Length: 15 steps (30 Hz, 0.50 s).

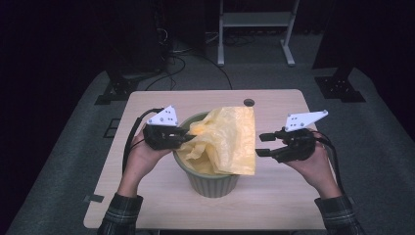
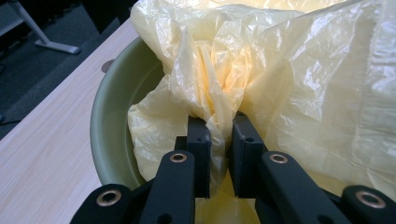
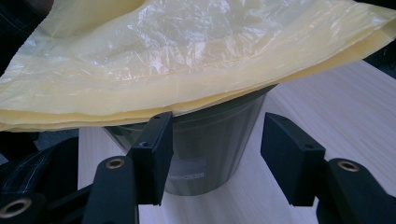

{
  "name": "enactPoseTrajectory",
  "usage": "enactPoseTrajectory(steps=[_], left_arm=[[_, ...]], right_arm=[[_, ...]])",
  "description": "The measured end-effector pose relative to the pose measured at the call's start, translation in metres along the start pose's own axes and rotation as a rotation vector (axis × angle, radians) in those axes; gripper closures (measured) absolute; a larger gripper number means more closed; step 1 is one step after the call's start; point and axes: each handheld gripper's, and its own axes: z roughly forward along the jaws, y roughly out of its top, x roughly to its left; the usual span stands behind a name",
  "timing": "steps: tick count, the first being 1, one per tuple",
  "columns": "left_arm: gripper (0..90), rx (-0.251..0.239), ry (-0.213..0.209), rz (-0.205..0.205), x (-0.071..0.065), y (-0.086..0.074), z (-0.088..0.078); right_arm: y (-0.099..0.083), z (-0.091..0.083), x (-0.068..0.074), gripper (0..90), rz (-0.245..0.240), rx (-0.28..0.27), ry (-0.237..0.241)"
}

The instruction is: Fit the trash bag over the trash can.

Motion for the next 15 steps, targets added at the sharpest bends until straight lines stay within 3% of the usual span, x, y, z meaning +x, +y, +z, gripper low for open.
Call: enactPoseTrajectory(steps=[10,15], left_arm=[[79.8,0.004,-0.003,0.012,-0.002,0.003,0.002],[79.8,0.009,-0.002,0.023,-0.003,0.005,0.003]], right_arm=[[0.014,0.004,0.003,42.6,-0.021,0.004,-0.016],[0.025,0.001,0.006,41.3,-0.04,-0.013,-0.054]])
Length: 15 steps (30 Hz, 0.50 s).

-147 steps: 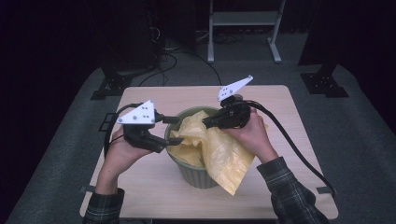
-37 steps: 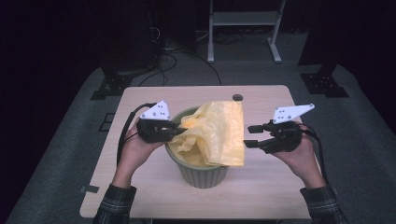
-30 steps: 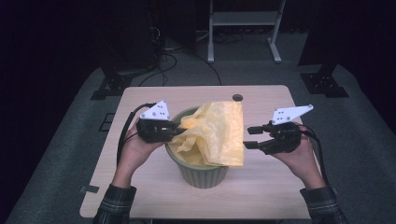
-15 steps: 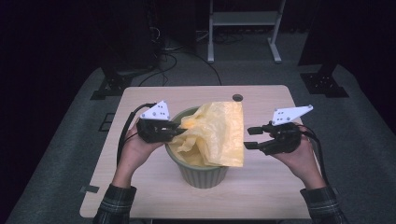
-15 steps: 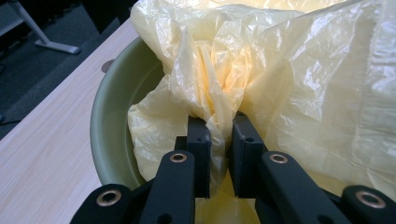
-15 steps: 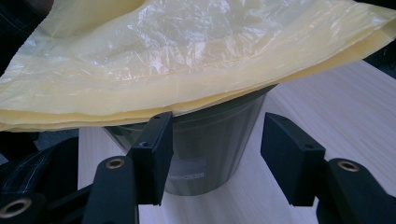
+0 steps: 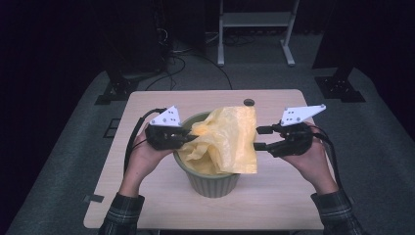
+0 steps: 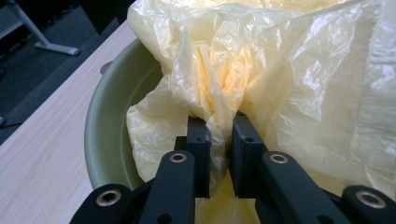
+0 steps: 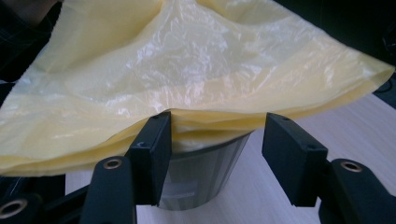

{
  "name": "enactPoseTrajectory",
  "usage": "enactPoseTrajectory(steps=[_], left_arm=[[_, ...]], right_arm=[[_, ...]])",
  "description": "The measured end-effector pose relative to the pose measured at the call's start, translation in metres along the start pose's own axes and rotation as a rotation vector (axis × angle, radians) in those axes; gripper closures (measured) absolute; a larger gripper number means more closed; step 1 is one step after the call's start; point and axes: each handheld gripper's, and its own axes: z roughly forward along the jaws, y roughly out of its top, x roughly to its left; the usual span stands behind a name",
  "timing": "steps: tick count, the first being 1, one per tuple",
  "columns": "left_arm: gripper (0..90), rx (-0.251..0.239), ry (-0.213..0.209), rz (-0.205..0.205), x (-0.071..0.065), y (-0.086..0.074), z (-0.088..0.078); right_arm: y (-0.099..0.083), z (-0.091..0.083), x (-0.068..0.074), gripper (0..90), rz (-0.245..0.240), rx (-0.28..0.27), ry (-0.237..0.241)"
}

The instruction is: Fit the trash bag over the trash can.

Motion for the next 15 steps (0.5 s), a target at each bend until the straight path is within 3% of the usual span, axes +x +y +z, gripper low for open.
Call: enactPoseTrajectory(steps=[10,13,15], left_arm=[[79.0,0.004,-0.001,0.02,-0.003,0.002,0.002],[79.0,0.001,-0.006,0.024,-0.005,0.003,0.005],[79.0,0.003,-0.011,0.032,-0.006,0.004,0.006]], right_arm=[[0.01,0.02,0.004,41.1,-0.024,0.037,0.01],[0.011,0.024,0.002,44.1,-0.014,0.013,0.045],[0.014,0.032,0.004,52.2,-0.023,0.03,0.049]])
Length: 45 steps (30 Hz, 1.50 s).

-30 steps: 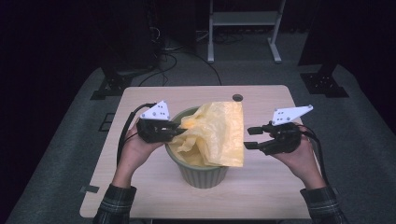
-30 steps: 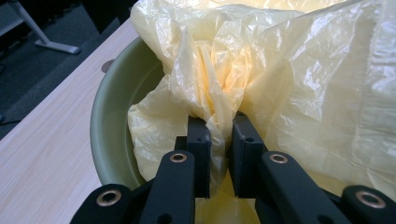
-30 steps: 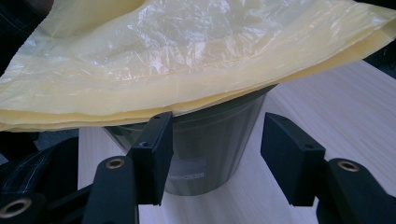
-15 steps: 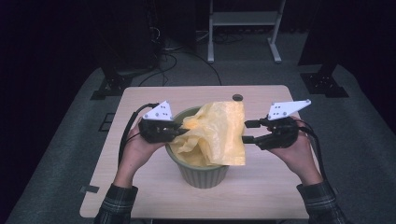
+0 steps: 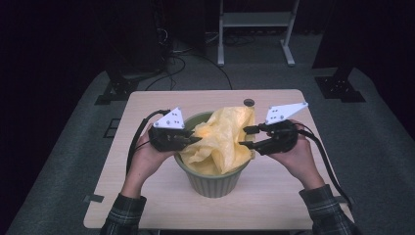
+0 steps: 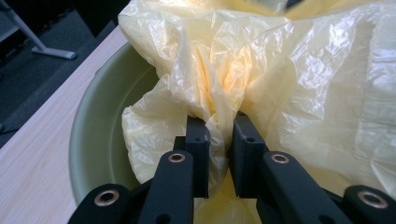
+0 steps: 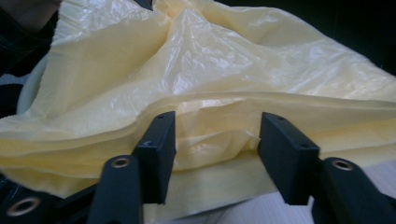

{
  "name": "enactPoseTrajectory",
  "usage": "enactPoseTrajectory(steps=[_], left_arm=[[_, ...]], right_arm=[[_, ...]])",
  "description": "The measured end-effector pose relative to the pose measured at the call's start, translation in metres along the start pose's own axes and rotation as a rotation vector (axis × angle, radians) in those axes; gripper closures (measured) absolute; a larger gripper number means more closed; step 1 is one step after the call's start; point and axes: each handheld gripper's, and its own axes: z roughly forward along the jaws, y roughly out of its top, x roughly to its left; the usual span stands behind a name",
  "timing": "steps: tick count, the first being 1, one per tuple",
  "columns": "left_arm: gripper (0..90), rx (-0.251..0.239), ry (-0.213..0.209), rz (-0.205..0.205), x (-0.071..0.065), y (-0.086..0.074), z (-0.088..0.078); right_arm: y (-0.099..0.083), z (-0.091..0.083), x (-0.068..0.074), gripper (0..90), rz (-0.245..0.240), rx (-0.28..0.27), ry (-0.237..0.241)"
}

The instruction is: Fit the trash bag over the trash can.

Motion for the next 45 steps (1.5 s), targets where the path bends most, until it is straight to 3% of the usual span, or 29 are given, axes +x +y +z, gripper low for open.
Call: enactPoseTrajectory(steps=[1,2,4,7,9,13,16,21,24,26,30,35,40,45], left_arm=[[78.9,0.002,-0.003,0.002,-0.001,0.0,0.001],[78.9,0.002,-0.003,0.002,-0.001,0.0,0.001],[78.5,0.008,-0.007,0.009,-0.002,0.001,0.003],[77.7,0.007,-0.008,0.013,-0.003,0.001,0.005],[76.9,0.008,-0.008,0.019,-0.004,0.002,0.007],[71.2,0.03,-0.027,0.051,-0.009,0.005,0.014],[56.7,0.062,-0.028,0.079,-0.013,0.007,0.022],[27.5,-0.005,0.017,0.039,-0.009,0.007,0.004],[19.5,-0.05,0.048,0.033,-0.008,0.013,-0.014],[19.5,-0.074,0.062,0.029,-0.007,0.021,-0.023],[22.9,-0.099,0.04,0.047,-0.008,0.04,-0.026],[32.3,-0.104,-0.005,0.046,-0.01,0.06,-0.003],[34.9,-0.096,-0.06,0.037,-0.012,0.077,0.021],[40.4,-0.087,-0.108,0.021,-0.012,0.082,0.04]], right_arm=[[0.002,0.005,0.001,60.2,-0.009,0.009,0.007],[0.003,0.009,0.001,74.4,-0.021,0.02,0.012],[0.005,0.016,0.001,90.0,-0.026,0.028,0.033],[0.006,0.019,-0.001,90.0,-0.007,0.018,0.038],[0.009,0.02,-0.007,90.0,0.023,-0.016,0.041],[0.017,0.025,-0.01,90.0,0.038,-0.046,0.06],[0.025,0.036,-0.009,90.0,0.037,-0.033,0.079],[0.024,0.034,-0.006,89.5,0.026,-0.027,0.066],[0.025,0.023,-0.004,72.9,0.022,-0.057,0.034],[0.027,0.014,-0.003,64.9,0.021,-0.084,0.011],[0.028,-0.005,-0.003,59.8,0.027,-0.111,-0.015],[0.019,-0.026,-0.008,56.8,0.055,-0.129,-0.039],[0.004,-0.042,-0.011,55.5,0.082,-0.131,-0.053],[-0.004,-0.05,-0.012,55.0,0.098,-0.137,-0.057]])
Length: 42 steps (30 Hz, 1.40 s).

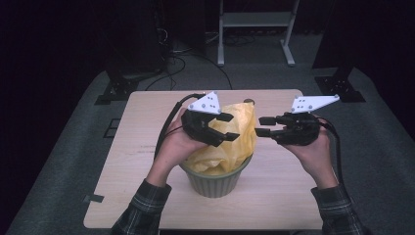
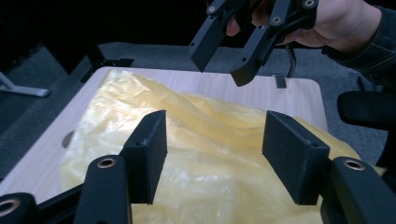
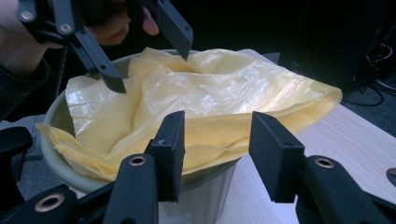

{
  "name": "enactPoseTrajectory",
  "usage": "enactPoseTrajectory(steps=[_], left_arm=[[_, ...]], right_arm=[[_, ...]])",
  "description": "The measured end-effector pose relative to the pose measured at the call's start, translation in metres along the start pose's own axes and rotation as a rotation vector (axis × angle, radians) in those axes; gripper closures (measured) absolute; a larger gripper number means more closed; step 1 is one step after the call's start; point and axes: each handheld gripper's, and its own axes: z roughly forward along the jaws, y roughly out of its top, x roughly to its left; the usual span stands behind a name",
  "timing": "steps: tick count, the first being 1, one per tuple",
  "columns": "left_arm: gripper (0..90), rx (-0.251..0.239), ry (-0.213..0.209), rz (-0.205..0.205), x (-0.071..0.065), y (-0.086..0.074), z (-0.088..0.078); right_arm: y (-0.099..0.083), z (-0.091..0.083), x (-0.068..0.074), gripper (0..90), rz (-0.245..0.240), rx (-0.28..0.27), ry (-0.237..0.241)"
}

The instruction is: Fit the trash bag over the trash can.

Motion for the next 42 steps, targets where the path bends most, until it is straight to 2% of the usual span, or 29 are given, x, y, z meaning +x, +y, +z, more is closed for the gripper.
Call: enactPoseTrajectory(steps=[3,9,10,11,14,16,18,19,21,22,26,28,30,32,35,39,40,42], left_arm=[[41.9,0.004,-0.022,-0.018,0.001,-0.002,0.01],[45.8,0.037,-0.053,-0.015,0.001,-0.005,0.022],[45.8,0.048,-0.07,-0.014,0.001,-0.006,0.024],[49.9,0.056,-0.074,-0.012,0.0,-0.007,0.026],[57.4,0.104,-0.084,0.031,-0.003,-0.008,0.034],[64.3,0.107,-0.083,0.043,-0.003,-0.007,0.036],[67.1,0.114,-0.084,0.059,-0.004,-0.007,0.04],[66.5,0.119,-0.083,0.067,-0.005,-0.006,0.043],[52.9,0.117,-0.056,0.093,-0.008,-0.005,0.047],[50.8,0.126,-0.064,0.108,-0.01,-0.004,0.048],[50.1,0.121,-0.081,0.136,-0.013,-0.001,0.053],[47.0,0.121,-0.086,0.135,-0.013,-0.002,0.054],[45.6,0.116,-0.084,0.139,-0.013,-0.002,0.055],[45.1,0.117,-0.084,0.147,-0.013,-0.002,0.055],[44.4,0.112,-0.087,0.151,-0.012,-0.002,0.055],[50.9,0.106,-0.09,0.161,-0.012,-0.002,0.055],[50.9,0.105,-0.084,0.163,-0.013,-0.002,0.055],[57.4,0.101,-0.069,0.173,-0.014,-0.001,0.052]], right_arm=[[-0.001,-0.002,0.001,54.3,-0.004,-0.008,0.007],[-0.001,0.0,0.006,52.1,-0.001,-0.013,0.028],[-0.001,0.0,0.006,52.1,-0.001,-0.013,0.028],[-0.001,0.0,0.006,51.8,0.003,-0.013,0.036],[-0.001,0.001,0.008,51.7,0.002,-0.011,0.039],[-0.002,0.001,0.009,51.7,0.002,-0.012,0.04],[-0.002,0.001,0.009,51.7,0.004,-0.011,0.041],[-0.002,0.0,0.009,51.7,0.01,-0.009,0.042],[-0.003,0.0,0.008,51.2,0.021,0.009,0.026],[-0.004,-0.001,0.007,51.4,0.028,0.01,0.015],[-0.01,0.0,0.001,54.0,0.048,0.031,-0.025],[-0.013,0.004,0.0,54.2,0.052,0.05,-0.039],[-0.018,0.005,-0.002,57.6,0.063,0.045,-0.054],[-0.023,0.007,-0.006,58.2,0.09,0.029,-0.019],[-0.025,0.011,-0.004,59.8,0.073,-0.002,0.043],[-0.02,0.018,-0.001,58.2,0.059,0.0,0.055],[-0.018,0.02,0.001,57.4,0.055,0.003,0.052],[-0.016,0.024,0.003,55.8,0.05,-0.002,0.06]])
